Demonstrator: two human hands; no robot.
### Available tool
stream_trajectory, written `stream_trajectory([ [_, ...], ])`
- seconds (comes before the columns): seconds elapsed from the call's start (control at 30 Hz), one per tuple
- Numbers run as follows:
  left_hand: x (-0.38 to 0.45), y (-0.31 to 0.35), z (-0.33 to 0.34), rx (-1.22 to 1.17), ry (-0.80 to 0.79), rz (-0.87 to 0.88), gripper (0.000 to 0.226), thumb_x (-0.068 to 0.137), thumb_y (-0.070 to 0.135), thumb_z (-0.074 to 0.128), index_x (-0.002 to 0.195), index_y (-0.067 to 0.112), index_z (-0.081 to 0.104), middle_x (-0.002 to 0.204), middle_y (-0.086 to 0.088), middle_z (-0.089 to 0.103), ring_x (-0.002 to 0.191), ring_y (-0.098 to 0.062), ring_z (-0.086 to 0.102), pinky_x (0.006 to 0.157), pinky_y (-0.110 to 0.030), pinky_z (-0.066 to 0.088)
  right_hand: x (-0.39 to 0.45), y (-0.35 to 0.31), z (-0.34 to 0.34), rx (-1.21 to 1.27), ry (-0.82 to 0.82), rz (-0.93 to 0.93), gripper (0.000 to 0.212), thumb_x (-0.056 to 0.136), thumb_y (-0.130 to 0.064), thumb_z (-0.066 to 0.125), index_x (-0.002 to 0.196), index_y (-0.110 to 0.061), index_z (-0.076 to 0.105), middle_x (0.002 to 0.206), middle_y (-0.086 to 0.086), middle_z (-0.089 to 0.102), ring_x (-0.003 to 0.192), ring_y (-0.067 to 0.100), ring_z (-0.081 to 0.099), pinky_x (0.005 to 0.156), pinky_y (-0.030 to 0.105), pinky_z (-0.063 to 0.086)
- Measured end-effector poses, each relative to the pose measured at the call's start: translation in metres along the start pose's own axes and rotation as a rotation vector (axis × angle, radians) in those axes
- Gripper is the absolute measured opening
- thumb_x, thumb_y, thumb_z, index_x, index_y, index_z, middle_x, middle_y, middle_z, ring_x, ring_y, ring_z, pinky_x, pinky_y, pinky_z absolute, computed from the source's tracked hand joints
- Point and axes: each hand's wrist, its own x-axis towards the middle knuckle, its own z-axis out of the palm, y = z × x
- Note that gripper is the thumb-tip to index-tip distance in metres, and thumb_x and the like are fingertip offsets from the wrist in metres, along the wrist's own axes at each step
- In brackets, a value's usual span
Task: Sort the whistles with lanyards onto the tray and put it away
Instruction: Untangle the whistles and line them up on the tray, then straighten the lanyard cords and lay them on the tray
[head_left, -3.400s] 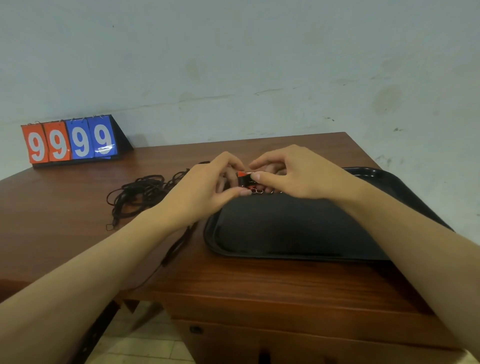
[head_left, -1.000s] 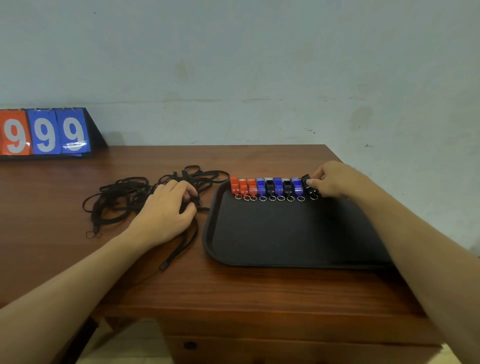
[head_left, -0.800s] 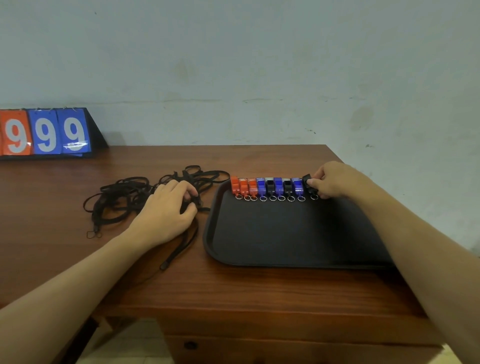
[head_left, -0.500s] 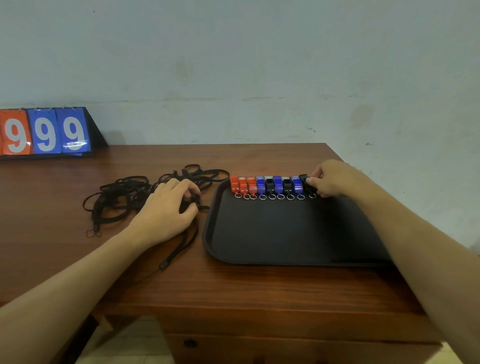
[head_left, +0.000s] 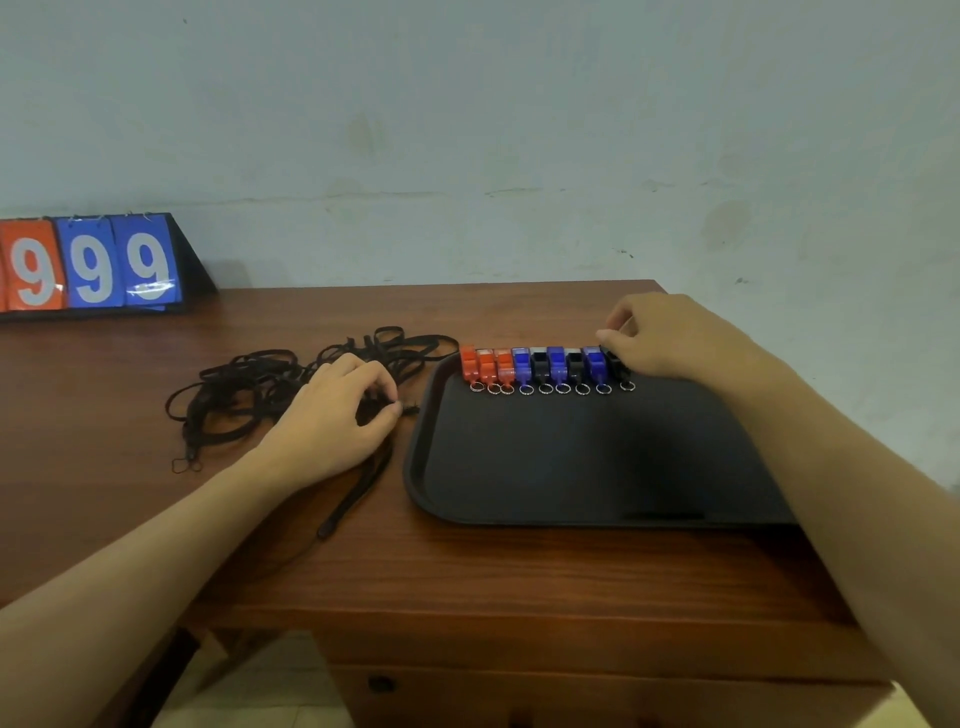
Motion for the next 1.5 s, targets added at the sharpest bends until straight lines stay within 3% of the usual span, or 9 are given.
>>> stream_trajectory([
  [0.37,-0.005,0.004,-0.003,-0.023,0.209,0.031,0.008,0.096,0.03,0.063,0.103,0.028,0.059,0.114,0.007,0.043,0.113,-0.015,0.042,0.096,-0.032,0.039,-0.014,-0.019,0.007,0.072,-0.101,-0.384,0.022,0.102,-0.038,0.053,0.119,-0.03,0.064,0.106,-0.012,0.067,0.095,0.005,0.063,0.077,0.022,0.046],
  [0.6,0.02,0.029,-0.013,-0.08,0.278,0.064,0.003,0.099,0.036,0.056,0.1,0.036,0.053,0.109,0.01,0.055,0.112,-0.015,0.042,0.097,-0.046,0.041,-0.014,-0.019,0.005,0.131,-0.015,-0.438,0.018,0.103,-0.032,0.052,0.116,-0.029,0.064,0.102,-0.014,0.067,0.093,-0.001,0.061,0.079,0.02,0.05],
  [0.7,0.053,0.055,-0.022,-0.21,0.199,0.102,0.006,0.099,0.044,0.051,0.096,0.04,0.05,0.107,0.008,0.068,0.112,-0.008,0.058,0.097,-0.028,0.044,-0.011,-0.02,0.005,0.176,0.044,-0.422,0.021,0.104,-0.032,0.051,0.12,-0.027,0.063,0.103,-0.015,0.064,0.093,-0.006,0.057,0.077,0.012,0.044],
  [0.77,0.07,0.074,-0.026,-0.294,0.047,0.152,0.01,0.1,0.039,0.054,0.096,0.03,0.056,0.089,0.006,0.073,0.089,0.002,0.068,0.079,-0.01,0.047,-0.008,-0.017,0.006,0.195,0.091,-0.389,0.022,0.104,-0.036,0.05,0.12,-0.029,0.061,0.1,-0.018,0.062,0.091,-0.005,0.057,0.078,0.014,0.047],
  [0.83,0.082,0.087,-0.029,-0.319,-0.009,0.209,0.014,0.096,0.039,0.061,0.094,0.026,0.063,0.079,0.004,0.071,0.074,-0.001,0.069,0.068,-0.013,0.05,-0.005,-0.015,0.005,0.211,0.154,-0.366,0.022,0.104,-0.042,0.047,0.118,-0.031,0.06,0.097,-0.022,0.06,0.089,-0.005,0.057,0.079,0.017,0.048],
  [0.97,0.096,0.094,-0.023,-0.394,-0.001,0.309,0.008,0.096,0.03,0.066,0.101,0.026,0.071,0.083,0.007,0.075,0.079,-0.007,0.072,0.078,-0.024,0.058,-0.004,-0.014,0.003,0.261,0.22,-0.341,0.031,0.106,-0.046,0.039,0.113,-0.027,0.063,0.093,-0.014,0.067,0.087,0.002,0.061,0.077,0.023,0.05],
  [1.17,0.088,0.094,-0.007,-0.428,0.092,0.354,0.016,0.094,0.028,0.07,0.108,0.029,0.062,0.087,0.017,0.077,0.082,0.002,0.069,0.071,-0.011,0.045,-0.008,-0.02,0.002,0.28,0.154,-0.369,0.037,0.104,-0.051,0.037,0.11,-0.028,0.066,0.091,-0.016,0.069,0.084,0.0,0.065,0.078,0.022,0.052],
  [1.3,0.085,0.091,-0.001,-0.392,0.052,0.413,0.02,0.093,0.028,0.071,0.106,0.029,0.057,0.086,0.017,0.076,0.08,0.004,0.067,0.07,-0.007,0.043,-0.008,-0.022,0.009,0.259,0.12,-0.415,0.019,0.101,-0.047,0.05,0.11,-0.038,0.064,0.094,-0.022,0.066,0.091,-0.006,0.061,0.072,0.01,0.045],
  [1.5,0.083,0.092,-0.002,-0.409,0.055,0.434,0.022,0.093,0.029,0.071,0.108,0.027,0.056,0.085,0.011,0.075,0.077,0.002,0.068,0.067,-0.006,0.044,-0.01,-0.027,0.008,0.191,0.163,-0.456,0.01,0.099,-0.038,0.058,0.106,-0.038,0.066,0.095,-0.021,0.064,0.089,-0.002,0.06,0.071,0.011,0.045],
])
